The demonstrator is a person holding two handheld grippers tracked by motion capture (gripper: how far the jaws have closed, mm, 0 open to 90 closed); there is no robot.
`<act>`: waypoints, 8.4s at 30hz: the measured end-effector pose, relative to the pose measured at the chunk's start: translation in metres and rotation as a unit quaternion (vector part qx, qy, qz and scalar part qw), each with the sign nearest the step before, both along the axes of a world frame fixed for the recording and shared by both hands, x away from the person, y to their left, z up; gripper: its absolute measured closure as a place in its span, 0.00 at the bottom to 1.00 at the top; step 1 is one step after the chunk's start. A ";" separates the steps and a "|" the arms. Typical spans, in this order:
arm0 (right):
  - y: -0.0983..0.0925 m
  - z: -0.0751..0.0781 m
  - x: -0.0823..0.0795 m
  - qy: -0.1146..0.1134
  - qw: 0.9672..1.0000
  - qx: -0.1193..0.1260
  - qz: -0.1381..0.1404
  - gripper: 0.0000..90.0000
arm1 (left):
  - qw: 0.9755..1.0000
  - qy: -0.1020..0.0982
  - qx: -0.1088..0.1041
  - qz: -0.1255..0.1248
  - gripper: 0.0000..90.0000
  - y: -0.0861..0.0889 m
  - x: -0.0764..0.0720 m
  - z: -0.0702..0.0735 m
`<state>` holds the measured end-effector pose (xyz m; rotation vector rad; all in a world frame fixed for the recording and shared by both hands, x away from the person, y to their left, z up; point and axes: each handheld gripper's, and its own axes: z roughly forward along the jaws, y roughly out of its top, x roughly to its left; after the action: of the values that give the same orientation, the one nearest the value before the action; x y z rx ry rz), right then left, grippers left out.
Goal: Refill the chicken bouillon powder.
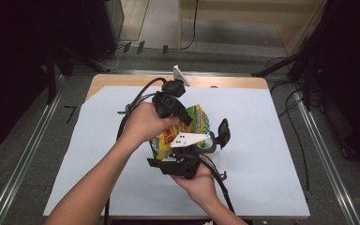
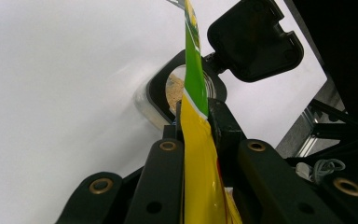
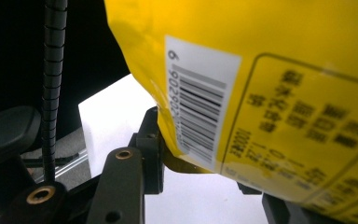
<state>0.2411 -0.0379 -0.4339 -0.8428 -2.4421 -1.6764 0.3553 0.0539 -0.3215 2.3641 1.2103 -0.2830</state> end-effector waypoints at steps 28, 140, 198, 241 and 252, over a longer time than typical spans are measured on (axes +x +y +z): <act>0.000 0.001 0.001 0.000 1.000 0.006 -0.001 0.68 | 1.000 -0.005 0.001 0.001 0.94 -0.002 0.000 0.003; 0.001 0.000 0.003 0.001 1.000 -0.006 -0.004 0.68 | 1.000 0.001 0.007 0.001 0.94 -0.007 0.004 -0.001; 0.004 0.001 0.004 -0.006 1.000 -0.011 -0.003 0.70 | 1.000 -0.003 0.007 0.003 0.94 -0.005 0.004 0.000; 0.005 0.002 0.003 -0.004 1.000 -0.010 -0.005 0.70 | 1.000 -0.003 0.008 0.003 0.94 -0.006 0.004 0.000; 0.004 0.003 0.004 -0.003 1.000 -0.008 -0.004 0.70 | 1.000 -0.003 0.009 0.004 0.94 -0.007 0.004 0.001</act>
<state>0.2448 -0.0335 -0.4314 -0.8523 -2.4615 -1.6675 0.3596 0.0473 -0.3209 2.3744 1.2232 -0.2621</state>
